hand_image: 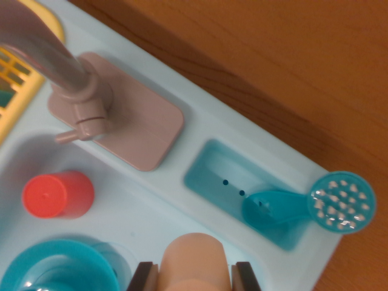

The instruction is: Pick detergent from the sink

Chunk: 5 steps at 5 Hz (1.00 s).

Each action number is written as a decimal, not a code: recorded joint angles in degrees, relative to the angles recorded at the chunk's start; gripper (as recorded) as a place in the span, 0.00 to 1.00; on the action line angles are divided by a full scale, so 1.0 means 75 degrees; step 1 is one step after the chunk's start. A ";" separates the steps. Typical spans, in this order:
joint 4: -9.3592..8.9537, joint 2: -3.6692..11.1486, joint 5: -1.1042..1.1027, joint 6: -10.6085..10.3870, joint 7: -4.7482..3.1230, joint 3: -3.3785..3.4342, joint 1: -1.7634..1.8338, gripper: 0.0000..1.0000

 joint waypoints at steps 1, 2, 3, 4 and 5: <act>0.0000 0.0000 0.0000 0.0000 0.0000 0.0000 0.0000 1.00; 0.0238 -0.0114 -0.0031 0.0351 0.0030 -0.0004 0.0002 1.00; 0.0238 -0.0114 -0.0031 0.0351 0.0030 -0.0004 0.0002 1.00; 0.0455 -0.0218 -0.0059 0.0670 0.0057 -0.0007 0.0004 1.00; 0.0455 -0.0218 -0.0059 0.0670 0.0057 -0.0007 0.0004 1.00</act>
